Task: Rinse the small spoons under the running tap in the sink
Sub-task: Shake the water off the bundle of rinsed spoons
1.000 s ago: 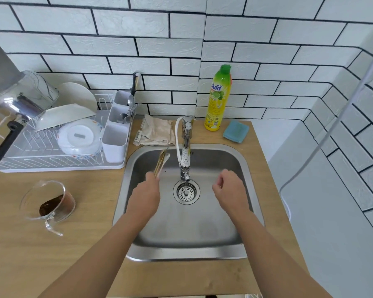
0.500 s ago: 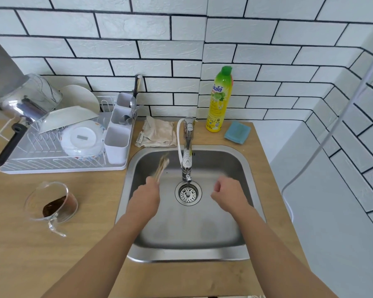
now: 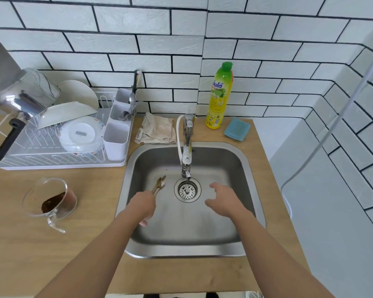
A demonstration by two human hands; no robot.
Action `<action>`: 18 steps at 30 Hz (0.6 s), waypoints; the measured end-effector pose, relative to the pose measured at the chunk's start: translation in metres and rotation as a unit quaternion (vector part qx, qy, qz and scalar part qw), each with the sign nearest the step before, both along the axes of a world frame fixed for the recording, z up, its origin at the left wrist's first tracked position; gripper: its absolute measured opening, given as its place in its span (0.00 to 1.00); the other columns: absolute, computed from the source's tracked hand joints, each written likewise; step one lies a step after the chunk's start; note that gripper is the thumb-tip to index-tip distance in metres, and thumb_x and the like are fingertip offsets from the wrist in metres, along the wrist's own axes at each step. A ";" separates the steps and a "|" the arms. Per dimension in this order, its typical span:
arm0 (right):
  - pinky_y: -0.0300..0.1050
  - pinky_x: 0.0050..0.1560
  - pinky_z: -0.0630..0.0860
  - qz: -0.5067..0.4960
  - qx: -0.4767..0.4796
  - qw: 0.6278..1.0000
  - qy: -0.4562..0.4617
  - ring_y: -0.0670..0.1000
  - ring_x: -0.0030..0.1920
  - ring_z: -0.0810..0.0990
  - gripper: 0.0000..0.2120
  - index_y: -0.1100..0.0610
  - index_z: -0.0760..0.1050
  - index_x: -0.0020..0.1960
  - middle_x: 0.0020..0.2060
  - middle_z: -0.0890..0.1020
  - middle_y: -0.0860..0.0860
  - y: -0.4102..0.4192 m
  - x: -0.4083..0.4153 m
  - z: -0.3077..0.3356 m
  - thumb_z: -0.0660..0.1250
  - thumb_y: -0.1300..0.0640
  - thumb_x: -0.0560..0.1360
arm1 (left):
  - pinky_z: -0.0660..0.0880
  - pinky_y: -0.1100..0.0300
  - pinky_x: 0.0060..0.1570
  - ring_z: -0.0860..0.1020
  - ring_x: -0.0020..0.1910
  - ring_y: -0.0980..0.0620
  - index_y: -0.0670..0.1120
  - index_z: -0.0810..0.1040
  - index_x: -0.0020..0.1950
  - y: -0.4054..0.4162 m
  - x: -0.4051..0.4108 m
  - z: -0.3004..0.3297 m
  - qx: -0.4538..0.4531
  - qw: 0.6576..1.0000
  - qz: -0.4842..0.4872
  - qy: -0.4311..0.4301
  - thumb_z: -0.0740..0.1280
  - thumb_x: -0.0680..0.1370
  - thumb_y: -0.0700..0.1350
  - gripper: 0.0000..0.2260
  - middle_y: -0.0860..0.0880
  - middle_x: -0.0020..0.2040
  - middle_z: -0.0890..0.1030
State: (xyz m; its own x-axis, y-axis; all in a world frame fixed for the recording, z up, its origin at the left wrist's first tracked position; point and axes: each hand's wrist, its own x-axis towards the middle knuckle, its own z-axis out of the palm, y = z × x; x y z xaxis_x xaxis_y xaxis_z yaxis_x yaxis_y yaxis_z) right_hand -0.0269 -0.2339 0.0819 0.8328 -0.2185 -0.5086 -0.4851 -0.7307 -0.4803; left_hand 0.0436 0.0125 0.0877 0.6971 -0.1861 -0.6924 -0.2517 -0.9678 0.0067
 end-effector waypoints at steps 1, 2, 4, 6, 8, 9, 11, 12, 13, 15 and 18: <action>0.48 0.61 0.76 -0.056 0.051 0.997 -0.028 0.56 0.63 0.80 0.26 0.56 0.71 0.72 0.64 0.80 0.57 0.002 0.001 -0.002 0.71 0.52 0.77 | 0.79 0.57 0.41 0.83 0.50 0.44 0.40 0.73 0.58 -0.002 0.002 0.000 0.006 0.999 -0.038 -0.004 0.73 0.76 0.38 0.15 0.44 0.54 0.81; 0.46 0.53 0.78 -0.111 0.113 0.987 -0.023 0.53 0.55 0.83 0.22 0.57 0.75 0.67 0.59 0.83 0.55 0.005 0.001 -0.004 0.72 0.49 0.77 | 0.80 0.55 0.47 0.82 0.52 0.44 0.38 0.72 0.61 -0.003 0.002 -0.001 -0.036 0.999 -0.013 -0.004 0.73 0.76 0.40 0.17 0.43 0.56 0.80; 0.40 0.36 0.72 -0.192 0.237 0.952 0.021 0.47 0.38 0.81 0.20 0.60 0.79 0.57 0.51 0.85 0.56 0.013 0.003 -0.011 0.74 0.45 0.76 | 0.78 0.53 0.45 0.80 0.47 0.46 0.37 0.74 0.60 -0.008 0.001 -0.001 -0.156 0.981 0.101 0.062 0.68 0.80 0.43 0.13 0.43 0.52 0.78; 0.36 0.28 0.65 -0.235 0.333 0.910 0.075 0.44 0.28 0.74 0.23 0.62 0.79 0.53 0.46 0.86 0.57 0.023 0.002 -0.011 0.75 0.41 0.74 | 0.73 0.58 0.30 0.70 0.30 0.52 0.41 0.73 0.51 -0.015 -0.006 -0.001 -0.312 0.890 0.281 0.175 0.60 0.83 0.42 0.05 0.47 0.38 0.73; 0.33 0.25 0.61 -0.247 0.422 0.864 0.118 0.42 0.26 0.70 0.24 0.61 0.79 0.52 0.43 0.87 0.55 0.034 0.000 -0.011 0.75 0.40 0.74 | 0.67 0.62 0.24 0.59 0.23 0.54 0.44 0.69 0.48 -0.024 -0.011 0.004 -0.379 0.814 0.337 0.283 0.59 0.84 0.49 0.10 0.51 0.31 0.65; 0.33 0.25 0.60 -0.242 0.465 0.842 0.127 0.42 0.26 0.69 0.21 0.59 0.80 0.50 0.40 0.86 0.53 0.038 -0.001 -0.013 0.74 0.41 0.75 | 0.66 0.64 0.22 0.57 0.22 0.55 0.45 0.69 0.49 -0.028 -0.015 0.005 -0.388 0.798 0.328 0.324 0.59 0.84 0.53 0.12 0.52 0.30 0.64; 0.33 0.25 0.57 -0.231 0.524 0.812 0.109 0.42 0.27 0.67 0.13 0.55 0.80 0.44 0.32 0.80 0.50 0.044 -0.004 -0.015 0.72 0.46 0.78 | 0.66 0.64 0.24 0.58 0.22 0.56 0.45 0.69 0.51 -0.037 -0.022 0.006 -0.403 0.781 0.294 0.375 0.59 0.84 0.55 0.13 0.52 0.30 0.65; 0.34 0.25 0.56 -0.237 0.539 0.804 0.084 0.42 0.28 0.67 0.11 0.56 0.80 0.44 0.29 0.77 0.50 0.045 -0.005 -0.017 0.70 0.50 0.80 | 0.66 0.63 0.26 0.58 0.22 0.56 0.45 0.69 0.51 -0.040 -0.023 0.006 -0.411 0.772 0.289 0.389 0.58 0.84 0.54 0.12 0.52 0.31 0.66; 0.34 0.25 0.57 -0.253 0.550 0.794 0.053 0.43 0.28 0.68 0.09 0.58 0.80 0.45 0.28 0.75 0.50 0.045 -0.006 -0.019 0.69 0.54 0.81 | 0.67 0.62 0.27 0.59 0.23 0.56 0.45 0.70 0.52 -0.044 -0.024 0.007 -0.420 0.769 0.283 0.391 0.58 0.84 0.53 0.12 0.52 0.31 0.68; 0.34 0.25 0.62 -0.293 0.566 0.770 -0.004 0.44 0.27 0.70 0.08 0.62 0.81 0.47 0.28 0.74 0.51 0.041 -0.008 -0.021 0.67 0.60 0.82 | 0.72 0.61 0.30 0.64 0.25 0.55 0.45 0.75 0.54 -0.048 -0.025 0.006 -0.429 0.768 0.292 0.376 0.61 0.83 0.55 0.13 0.51 0.34 0.73; 0.33 0.27 0.70 -0.339 0.563 0.751 -0.069 0.42 0.28 0.71 0.09 0.64 0.83 0.46 0.36 0.80 0.53 0.031 -0.010 -0.019 0.67 0.62 0.82 | 0.79 0.57 0.36 0.75 0.31 0.53 0.44 0.78 0.56 -0.043 -0.024 0.002 -0.409 0.783 0.327 0.335 0.62 0.79 0.65 0.24 0.48 0.40 0.81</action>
